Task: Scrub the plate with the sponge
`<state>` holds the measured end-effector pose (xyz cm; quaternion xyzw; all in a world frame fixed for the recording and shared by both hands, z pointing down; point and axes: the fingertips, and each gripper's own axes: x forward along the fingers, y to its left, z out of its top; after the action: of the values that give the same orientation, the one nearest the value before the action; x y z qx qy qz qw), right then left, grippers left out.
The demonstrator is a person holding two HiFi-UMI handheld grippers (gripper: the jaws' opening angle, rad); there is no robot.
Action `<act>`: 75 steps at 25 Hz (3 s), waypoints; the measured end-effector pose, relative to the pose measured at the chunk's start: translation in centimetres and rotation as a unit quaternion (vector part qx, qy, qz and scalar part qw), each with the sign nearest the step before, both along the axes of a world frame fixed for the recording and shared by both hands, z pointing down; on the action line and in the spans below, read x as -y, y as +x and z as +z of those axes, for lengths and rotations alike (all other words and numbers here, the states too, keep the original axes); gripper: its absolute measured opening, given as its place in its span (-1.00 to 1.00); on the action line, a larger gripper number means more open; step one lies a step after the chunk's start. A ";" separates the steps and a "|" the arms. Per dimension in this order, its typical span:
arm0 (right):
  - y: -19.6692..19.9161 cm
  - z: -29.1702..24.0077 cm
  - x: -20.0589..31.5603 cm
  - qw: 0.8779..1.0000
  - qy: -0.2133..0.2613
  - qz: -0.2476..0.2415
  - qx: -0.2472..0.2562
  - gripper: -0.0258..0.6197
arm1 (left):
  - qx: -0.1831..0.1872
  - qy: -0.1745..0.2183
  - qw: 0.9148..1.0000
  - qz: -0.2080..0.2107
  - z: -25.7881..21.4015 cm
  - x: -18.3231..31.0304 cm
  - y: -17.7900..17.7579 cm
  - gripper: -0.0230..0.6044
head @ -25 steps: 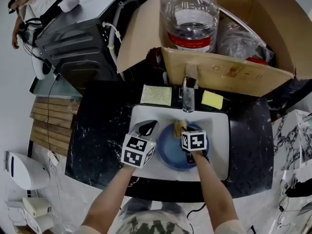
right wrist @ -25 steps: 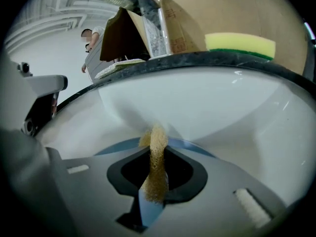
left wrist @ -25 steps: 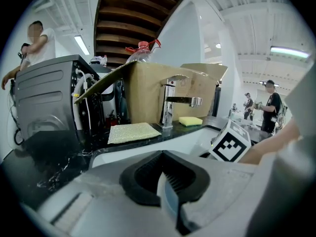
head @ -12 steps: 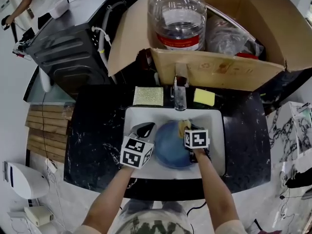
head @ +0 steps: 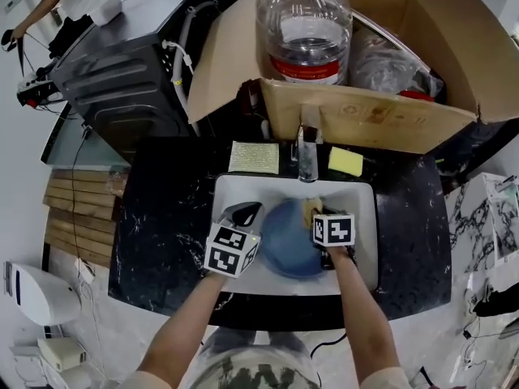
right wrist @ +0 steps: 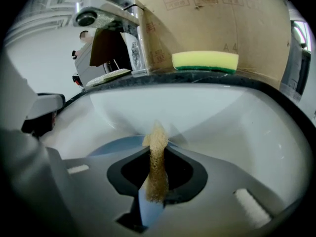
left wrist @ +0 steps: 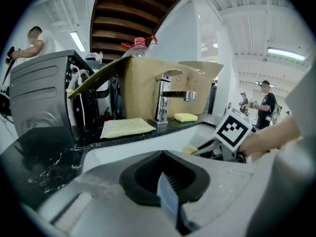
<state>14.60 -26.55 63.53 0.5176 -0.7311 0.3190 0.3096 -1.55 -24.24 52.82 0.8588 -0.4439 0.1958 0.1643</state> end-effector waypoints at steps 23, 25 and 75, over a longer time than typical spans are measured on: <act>-13.0 -0.3 -5.7 0.981 -0.067 -0.164 0.077 -0.70 | -0.008 0.026 0.999 -0.025 -2.0 -1.3 -2.1 -0.92; -13.0 0.0 -5.9 0.981 -0.079 -0.158 0.081 -0.70 | -0.009 0.026 0.999 -0.025 -2.0 -1.4 -2.2 -0.92; 3.5 0.5 -4.4 0.976 -0.106 -0.096 -0.162 -0.70 | 0.003 0.012 1.000 0.005 -0.7 -2.1 -0.2 -0.92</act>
<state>18.10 -22.19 63.99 0.4542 -0.6792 0.2759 0.5062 -1.79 -22.11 52.13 0.8624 -0.4426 0.1936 0.1513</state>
